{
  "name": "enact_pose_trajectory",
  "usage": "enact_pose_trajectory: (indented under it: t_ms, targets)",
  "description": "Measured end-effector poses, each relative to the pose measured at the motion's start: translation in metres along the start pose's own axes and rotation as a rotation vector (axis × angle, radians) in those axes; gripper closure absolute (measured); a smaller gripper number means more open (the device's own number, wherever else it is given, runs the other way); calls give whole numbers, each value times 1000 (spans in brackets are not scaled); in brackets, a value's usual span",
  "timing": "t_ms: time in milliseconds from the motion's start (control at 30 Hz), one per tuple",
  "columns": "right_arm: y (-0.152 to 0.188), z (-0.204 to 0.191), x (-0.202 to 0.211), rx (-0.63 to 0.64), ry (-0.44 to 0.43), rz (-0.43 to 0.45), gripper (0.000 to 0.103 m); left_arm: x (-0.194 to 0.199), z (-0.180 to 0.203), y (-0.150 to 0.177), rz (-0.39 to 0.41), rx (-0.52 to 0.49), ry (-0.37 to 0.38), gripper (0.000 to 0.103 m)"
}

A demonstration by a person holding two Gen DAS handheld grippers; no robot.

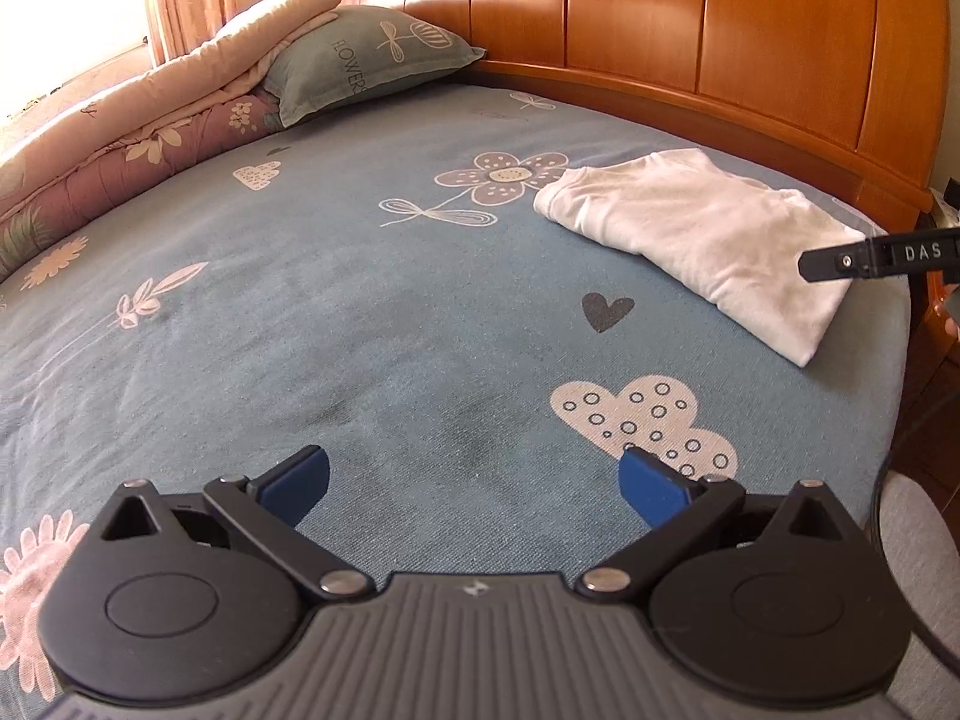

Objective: Fold clothes

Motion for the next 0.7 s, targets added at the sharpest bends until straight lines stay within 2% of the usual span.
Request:
enact_pose_trajectory:
  t_ms: [367,533,700]
  targets:
    - [5,-30,58,20,3,-3,0,37,18,-19,95,26,15,1]
    - [9,-43,83,32,-2,5,0,54,30,-23,143,2,-15,1]
    - [20,-58,103,54,8,-4,0,68,42,-24,160,14,15,1]
Point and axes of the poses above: each gripper's, at about its wrist camera, not at the fingertips, and x roughly against the way its jaws point, z to its right, y to its underside, the point moved 5 cm from there along -x, roughly the way its jaws point, and after that the axes turned 10 degrees about z, right-handed, at the moved point
